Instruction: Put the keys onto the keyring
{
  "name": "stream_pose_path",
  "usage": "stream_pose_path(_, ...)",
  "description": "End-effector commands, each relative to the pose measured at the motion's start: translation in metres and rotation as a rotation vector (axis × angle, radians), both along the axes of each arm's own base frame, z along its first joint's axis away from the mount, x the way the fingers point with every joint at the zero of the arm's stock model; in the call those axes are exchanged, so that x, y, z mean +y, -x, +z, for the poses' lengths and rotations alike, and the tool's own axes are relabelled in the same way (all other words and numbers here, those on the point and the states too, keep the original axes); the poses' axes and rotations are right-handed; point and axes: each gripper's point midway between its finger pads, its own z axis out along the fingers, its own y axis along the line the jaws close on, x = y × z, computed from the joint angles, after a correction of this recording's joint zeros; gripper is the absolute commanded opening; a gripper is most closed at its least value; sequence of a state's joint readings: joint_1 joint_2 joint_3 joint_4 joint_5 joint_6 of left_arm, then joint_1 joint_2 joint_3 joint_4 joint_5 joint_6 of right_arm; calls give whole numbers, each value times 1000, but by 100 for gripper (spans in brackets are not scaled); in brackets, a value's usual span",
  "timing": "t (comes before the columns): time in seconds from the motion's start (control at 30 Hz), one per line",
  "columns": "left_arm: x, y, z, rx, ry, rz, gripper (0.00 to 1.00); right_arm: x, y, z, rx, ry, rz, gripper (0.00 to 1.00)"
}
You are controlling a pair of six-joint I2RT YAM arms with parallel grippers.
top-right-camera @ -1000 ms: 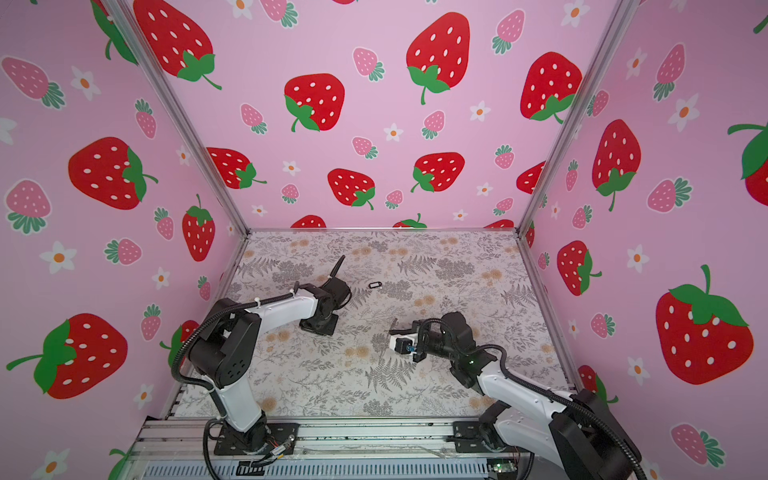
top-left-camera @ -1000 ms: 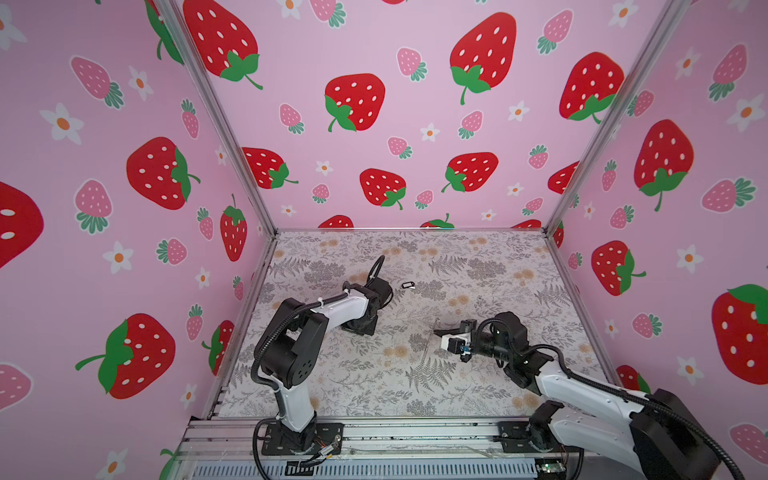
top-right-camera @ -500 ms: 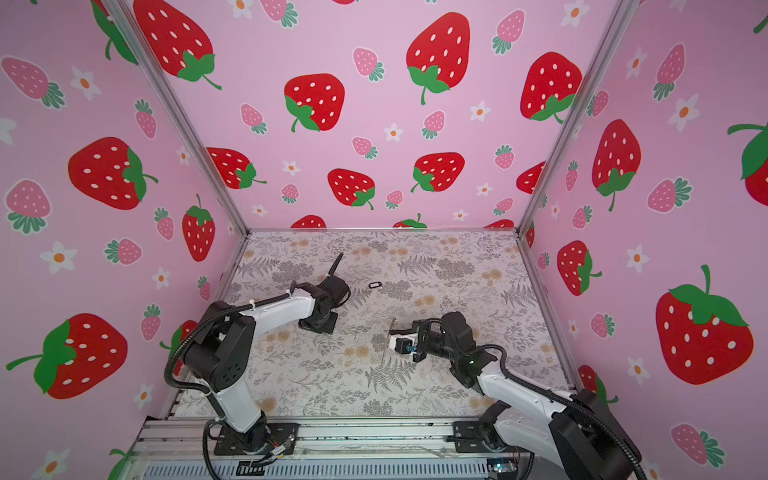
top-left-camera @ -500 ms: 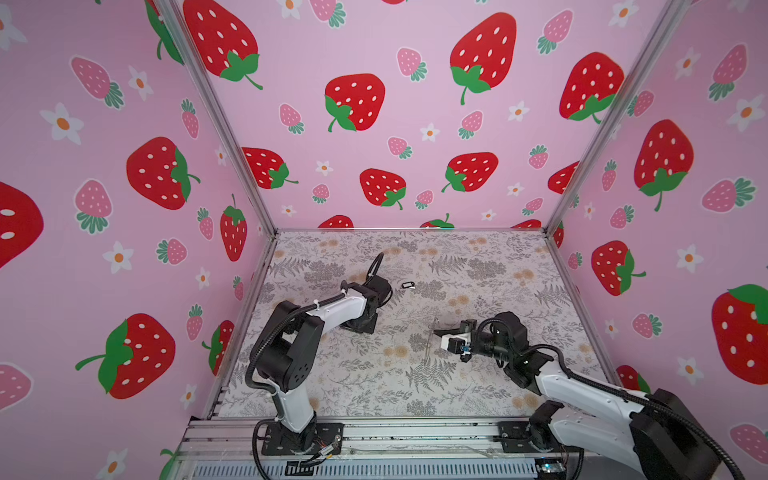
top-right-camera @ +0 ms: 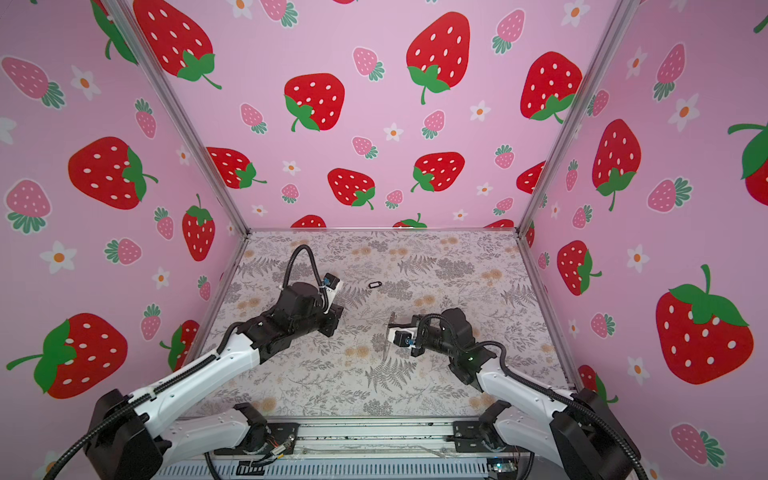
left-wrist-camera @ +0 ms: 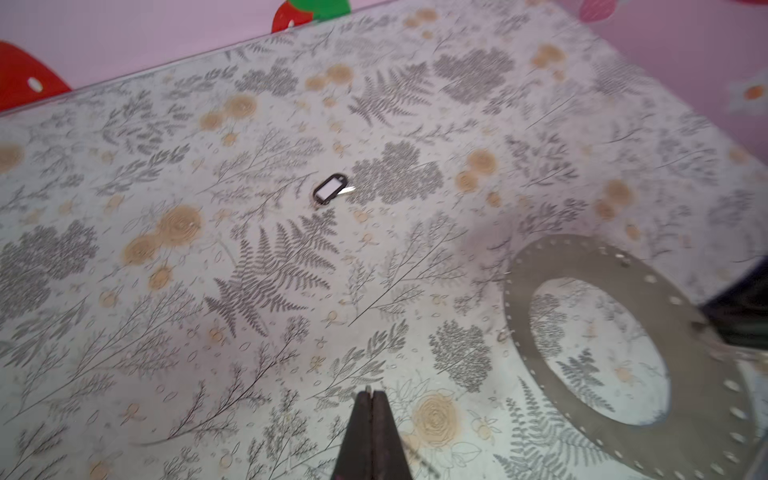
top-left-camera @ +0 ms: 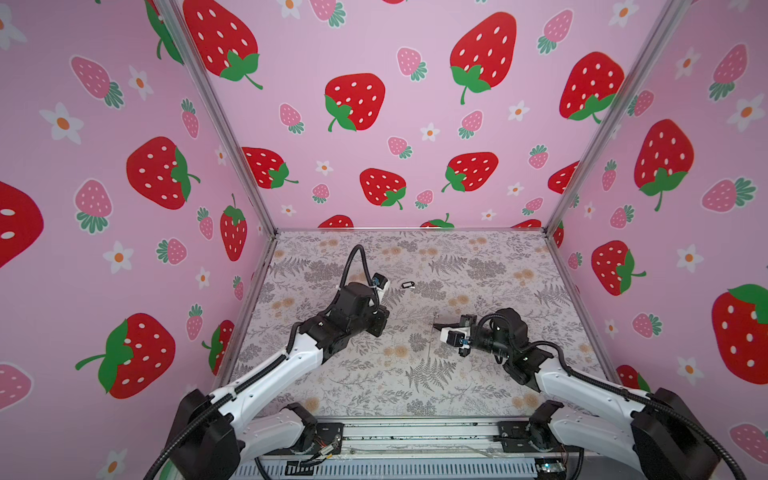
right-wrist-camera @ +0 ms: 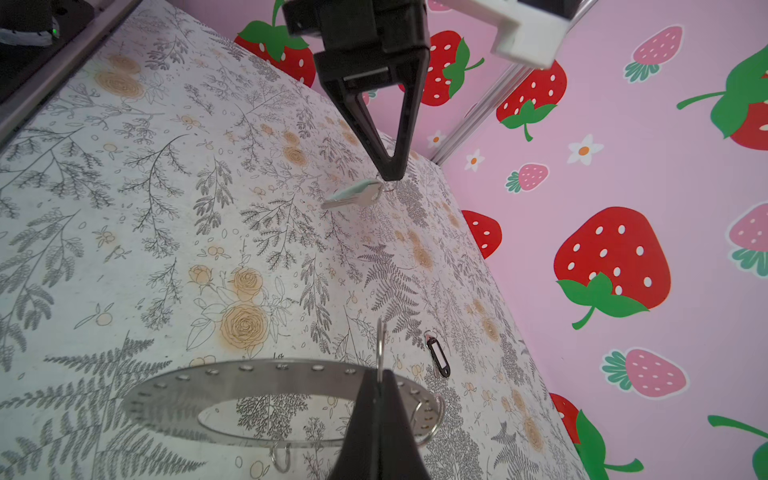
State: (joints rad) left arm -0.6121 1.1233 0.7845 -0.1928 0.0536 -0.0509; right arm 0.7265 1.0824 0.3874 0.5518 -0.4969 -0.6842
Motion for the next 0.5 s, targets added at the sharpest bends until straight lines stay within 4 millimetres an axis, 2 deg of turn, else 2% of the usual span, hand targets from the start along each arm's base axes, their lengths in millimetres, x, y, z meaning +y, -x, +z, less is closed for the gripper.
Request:
stream_pose_path(0.0,-38,16,41,-173,155,-265,0,5,-8,19,-27,-29,-23,0)
stream_pose_path(0.1,-52,35,50,-165,188,-410,0,5,-12,18,-49,-5,-29,0)
stream_pose_path(0.2,-64,45,60,-142,245,-492,0,5,-16,19,-74,5,-49,0)
stream_pose_path(0.33,-75,51,71,-97,310,-552,0,1,-21,20,-167,31,-87,0)
stream_pose_path(0.47,-83,55,74,-8,344,-589,0,-2,-23,22,-238,45,-114,0)
